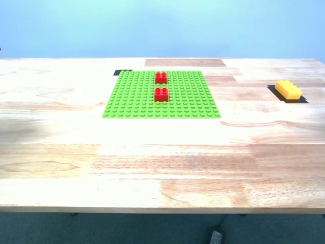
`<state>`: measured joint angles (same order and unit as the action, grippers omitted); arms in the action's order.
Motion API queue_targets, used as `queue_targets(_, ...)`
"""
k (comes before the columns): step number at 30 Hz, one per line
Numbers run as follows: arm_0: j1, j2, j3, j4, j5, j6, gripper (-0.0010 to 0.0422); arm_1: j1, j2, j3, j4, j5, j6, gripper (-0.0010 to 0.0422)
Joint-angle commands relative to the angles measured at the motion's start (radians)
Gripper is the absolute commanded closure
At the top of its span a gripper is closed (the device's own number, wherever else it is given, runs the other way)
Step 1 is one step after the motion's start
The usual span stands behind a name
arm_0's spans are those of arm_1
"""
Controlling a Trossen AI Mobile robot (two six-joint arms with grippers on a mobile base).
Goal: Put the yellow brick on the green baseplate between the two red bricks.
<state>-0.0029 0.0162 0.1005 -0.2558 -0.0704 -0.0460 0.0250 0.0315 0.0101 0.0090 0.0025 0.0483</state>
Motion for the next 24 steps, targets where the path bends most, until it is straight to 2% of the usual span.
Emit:
queue_targets(1, 0.001, 0.000, 0.000, 0.008, 0.000, 0.023, 0.0413, 0.000, 0.001, 0.000, 0.000, 0.000, 0.000, 0.0413)
queue_targets(12, 0.001, 0.000, 0.000, 0.008, 0.004, 0.001, 0.0412, 0.000, 0.001, 0.000, 0.001, -0.001, 0.027, 0.0413)
queue_targets(14, 0.001, 0.000, 0.000, 0.011, 0.041, -0.013, 0.0412, 0.000, 0.001, 0.000, 0.003, 0.000, 0.053, 0.0413)
queue_targets(18, 0.000, 0.000, 0.003, 0.079, 0.196, 0.030, 0.0413, 0.000, 0.003, 0.034, 0.008, -0.003, 0.057, 0.0413)
queue_targets(20, 0.000, 0.005, 0.035, 0.076, 0.219, 0.005, 0.0413, 0.000, 0.027, 0.093, -0.018, 0.008, 0.054, 0.0413)
queue_targets(24, 0.000, 0.094, 0.167, 0.018, 0.284, 0.027, 0.0413, -0.002, 0.164, 0.266, -0.145, 0.092, 0.088, 0.0413)
